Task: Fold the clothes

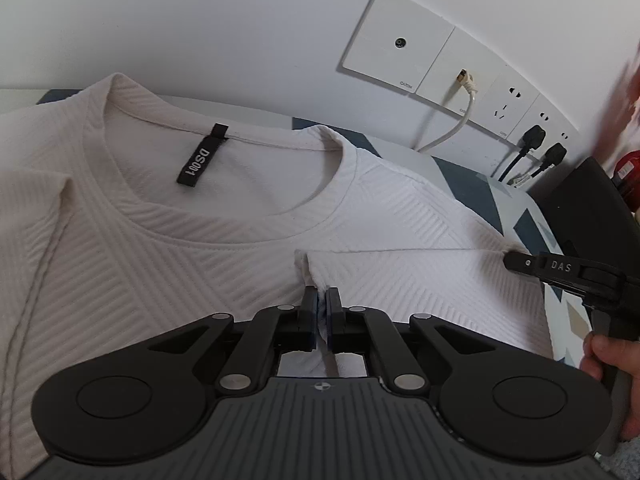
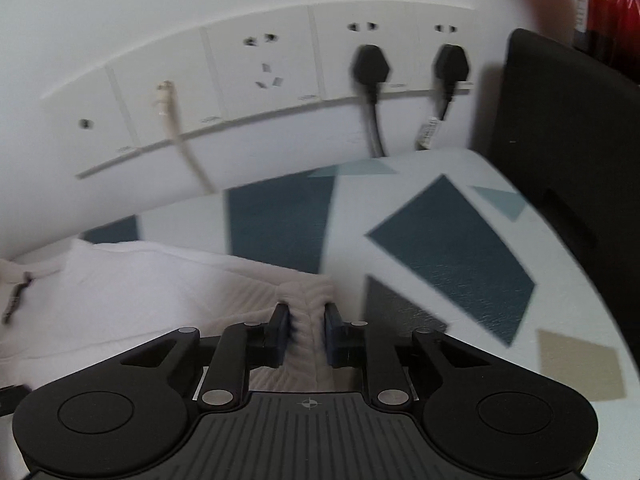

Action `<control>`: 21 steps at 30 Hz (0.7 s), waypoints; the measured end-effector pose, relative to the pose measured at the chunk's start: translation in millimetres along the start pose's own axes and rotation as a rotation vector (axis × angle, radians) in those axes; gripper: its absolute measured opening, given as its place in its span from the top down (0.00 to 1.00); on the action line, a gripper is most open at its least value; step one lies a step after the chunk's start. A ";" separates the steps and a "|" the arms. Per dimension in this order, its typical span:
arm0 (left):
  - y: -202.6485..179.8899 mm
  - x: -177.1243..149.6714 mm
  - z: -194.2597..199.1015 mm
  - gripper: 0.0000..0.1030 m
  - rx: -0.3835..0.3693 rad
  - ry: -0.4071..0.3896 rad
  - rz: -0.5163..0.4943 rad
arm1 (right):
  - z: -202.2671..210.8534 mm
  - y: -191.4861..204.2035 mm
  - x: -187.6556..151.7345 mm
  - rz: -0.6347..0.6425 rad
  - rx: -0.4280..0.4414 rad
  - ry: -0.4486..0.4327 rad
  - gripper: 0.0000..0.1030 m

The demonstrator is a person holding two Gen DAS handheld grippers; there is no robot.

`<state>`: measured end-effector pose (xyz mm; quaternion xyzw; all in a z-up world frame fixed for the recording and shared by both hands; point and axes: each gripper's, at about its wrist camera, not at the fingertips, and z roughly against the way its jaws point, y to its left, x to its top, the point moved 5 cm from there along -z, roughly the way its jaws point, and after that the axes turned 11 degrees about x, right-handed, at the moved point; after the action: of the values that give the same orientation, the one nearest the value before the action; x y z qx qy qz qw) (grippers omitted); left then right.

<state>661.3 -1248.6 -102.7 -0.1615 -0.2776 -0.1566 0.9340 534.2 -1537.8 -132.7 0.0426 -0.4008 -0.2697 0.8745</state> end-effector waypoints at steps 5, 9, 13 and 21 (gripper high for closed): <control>-3.0 -0.6 1.3 0.88 0.021 -0.007 -0.012 | -0.6 4.9 1.4 0.031 -0.047 -0.033 0.52; 5.8 -5.8 36.3 0.36 0.088 -0.060 -0.088 | 36.8 1.6 -1.5 -0.023 -0.034 -0.145 0.18; 37.5 -23.2 93.3 0.30 0.158 -0.158 -0.174 | 84.8 2.0 -17.3 0.014 -0.067 -0.219 0.04; 127.1 -102.1 197.2 0.21 0.353 -0.130 -0.239 | 167.9 29.4 -95.1 -0.062 0.139 -0.165 0.01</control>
<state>536.3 -1036.9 -31.6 0.0288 -0.3776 -0.2043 0.9027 374.7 -1440.9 -75.3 0.0933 -0.4877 -0.2706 0.8248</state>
